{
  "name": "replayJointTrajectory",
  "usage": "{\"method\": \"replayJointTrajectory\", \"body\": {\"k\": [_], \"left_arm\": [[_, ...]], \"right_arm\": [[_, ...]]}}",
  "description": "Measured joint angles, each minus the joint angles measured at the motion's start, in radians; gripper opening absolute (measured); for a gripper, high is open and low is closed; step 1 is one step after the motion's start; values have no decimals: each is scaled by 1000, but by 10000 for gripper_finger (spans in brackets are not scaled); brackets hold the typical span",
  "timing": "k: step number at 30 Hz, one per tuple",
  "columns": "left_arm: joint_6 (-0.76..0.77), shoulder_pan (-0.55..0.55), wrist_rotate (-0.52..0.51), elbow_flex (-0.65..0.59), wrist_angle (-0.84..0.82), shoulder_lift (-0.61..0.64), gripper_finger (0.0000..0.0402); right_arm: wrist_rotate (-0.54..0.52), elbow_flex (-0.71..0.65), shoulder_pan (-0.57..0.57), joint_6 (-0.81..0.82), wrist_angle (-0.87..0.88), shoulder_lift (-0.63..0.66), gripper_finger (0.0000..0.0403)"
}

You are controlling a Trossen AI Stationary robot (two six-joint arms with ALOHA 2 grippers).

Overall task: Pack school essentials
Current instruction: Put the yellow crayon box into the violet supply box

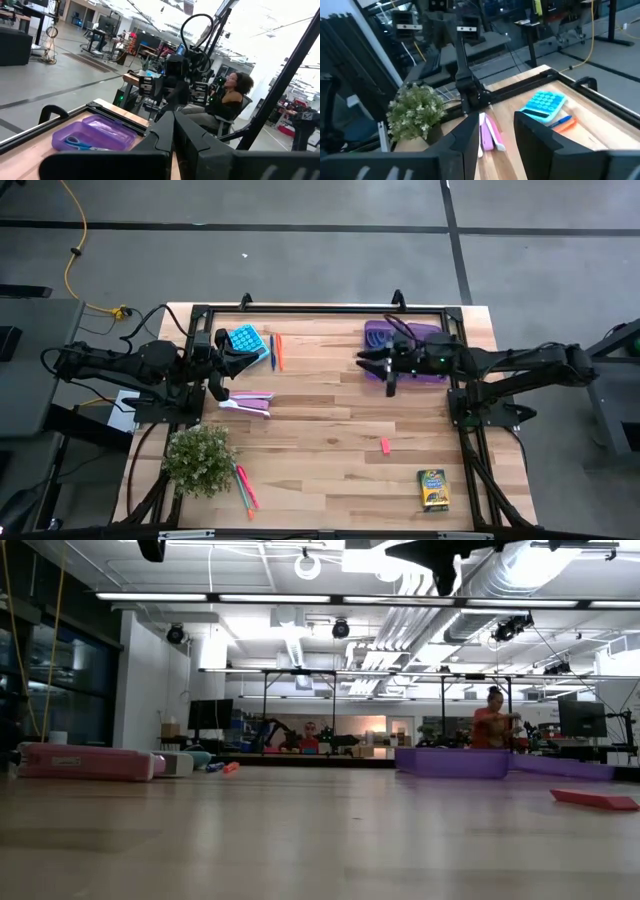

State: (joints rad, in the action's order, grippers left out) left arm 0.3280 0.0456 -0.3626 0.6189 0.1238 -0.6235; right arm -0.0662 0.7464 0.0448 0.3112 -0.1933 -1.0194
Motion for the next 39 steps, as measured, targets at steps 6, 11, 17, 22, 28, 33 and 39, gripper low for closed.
{"method": "replayJointTrajectory", "body": {"k": [6, 11, 17, 22, 28, 33, 39], "left_arm": [[-24, 0, 0, 0, 0, 0, 0], [-25, 0, 0, 0, 0, 0, 0], [-25, 0, 0, 0, 0, 0, 0], [-25, 0, 0, 0, 0, 0, 0], [-25, 0, 0, 0, 0, 0, 0], [-25, 0, -1, 0, 0, 0, 0], [-25, 0, -7, 0, 0, 0, 0]], "right_arm": [[6, -2, 0, -79, -22, 36, 114], [6, -2, 0, -119, -38, 31, 114], [6, -3, 0, -119, -37, 31, 114], [6, -3, 0, -135, -37, 31, 114], [64, 11, -1, 12, -25, 31, 114], [152, 93, -92, 149, 193, 31, 114], [174, 172, -350, 490, 607, 30, 114]]}}
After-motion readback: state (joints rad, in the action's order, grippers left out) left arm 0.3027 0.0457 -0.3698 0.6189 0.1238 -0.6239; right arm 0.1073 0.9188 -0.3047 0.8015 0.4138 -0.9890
